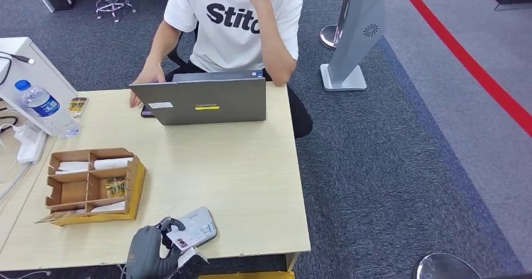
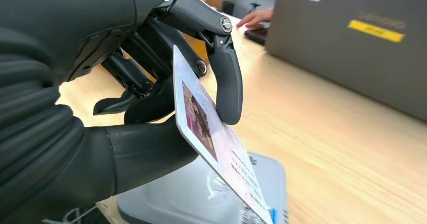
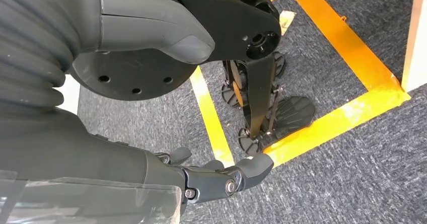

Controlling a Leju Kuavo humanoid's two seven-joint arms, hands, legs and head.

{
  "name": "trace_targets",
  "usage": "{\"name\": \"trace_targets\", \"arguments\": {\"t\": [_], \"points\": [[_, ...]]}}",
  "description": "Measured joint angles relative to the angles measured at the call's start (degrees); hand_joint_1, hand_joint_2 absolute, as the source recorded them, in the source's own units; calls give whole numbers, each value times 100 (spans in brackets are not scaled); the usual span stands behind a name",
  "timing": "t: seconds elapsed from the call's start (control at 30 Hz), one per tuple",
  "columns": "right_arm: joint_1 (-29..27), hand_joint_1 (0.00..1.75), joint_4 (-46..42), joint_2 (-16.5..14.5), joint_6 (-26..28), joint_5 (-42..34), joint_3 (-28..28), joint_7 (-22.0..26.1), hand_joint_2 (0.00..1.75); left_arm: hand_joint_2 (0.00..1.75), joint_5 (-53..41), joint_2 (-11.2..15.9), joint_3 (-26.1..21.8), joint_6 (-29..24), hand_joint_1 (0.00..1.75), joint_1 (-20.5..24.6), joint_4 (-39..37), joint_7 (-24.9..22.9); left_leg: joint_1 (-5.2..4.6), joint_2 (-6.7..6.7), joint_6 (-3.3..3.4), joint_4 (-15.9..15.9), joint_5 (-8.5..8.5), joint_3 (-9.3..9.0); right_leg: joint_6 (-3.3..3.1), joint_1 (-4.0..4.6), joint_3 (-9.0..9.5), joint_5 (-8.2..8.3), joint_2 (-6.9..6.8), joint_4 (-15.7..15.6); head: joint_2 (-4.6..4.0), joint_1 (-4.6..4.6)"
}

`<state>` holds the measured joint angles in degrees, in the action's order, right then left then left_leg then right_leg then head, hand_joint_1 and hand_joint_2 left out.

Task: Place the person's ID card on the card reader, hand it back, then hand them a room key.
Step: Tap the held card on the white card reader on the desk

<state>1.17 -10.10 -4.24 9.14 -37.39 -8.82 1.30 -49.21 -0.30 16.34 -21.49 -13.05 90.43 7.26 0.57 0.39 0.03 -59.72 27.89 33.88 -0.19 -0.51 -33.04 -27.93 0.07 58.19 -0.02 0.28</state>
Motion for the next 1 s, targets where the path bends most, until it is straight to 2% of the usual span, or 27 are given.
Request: {"name": "trace_targets", "arguments": {"t": [0.27,0.47,0.7,0.83,0.9,1.0], "points": [[3,0,0,-2,1,124,6,-27,175,175,273,-103,-695,87,175,44,-508,237,1,0,-3,0,-2,-2,-1,1,0,0,0,4,1,-1],[3,0,0,-4,-1,176,9,-26,175,175,-84,-495,-1090,334,175,42,-547,261,-2,-2,-3,0,-2,-1,0,0,2,0,-2,3,0,0],[3,0,0,-14,0,210,12,-9,175,175,-196,-685,-1291,250,175,43,-511,508,0,-3,-3,-1,-2,-3,0,0,2,0,-4,3,-1,-1],[3,0,0,-28,-5,311,19,4,175,175,-212,-586,-1304,-191,175,84,-223,830,3,-3,-8,-1,-6,-5,-1,1,1,1,-3,5,1,-1],[3,0,0,-32,-22,375,19,27,175,175,-243,-440,-1304,-407,175,180,76,878,5,-6,-12,0,-9,-5,-2,4,0,1,-5,6,0,-1],[8,0,0,-33,-63,492,19,63,175,175,-397,-158,-1304,-456,175,509,540,745,6,-13,-14,0,-16,-4,-4,7,1,2,-13,7,0,0]]}}
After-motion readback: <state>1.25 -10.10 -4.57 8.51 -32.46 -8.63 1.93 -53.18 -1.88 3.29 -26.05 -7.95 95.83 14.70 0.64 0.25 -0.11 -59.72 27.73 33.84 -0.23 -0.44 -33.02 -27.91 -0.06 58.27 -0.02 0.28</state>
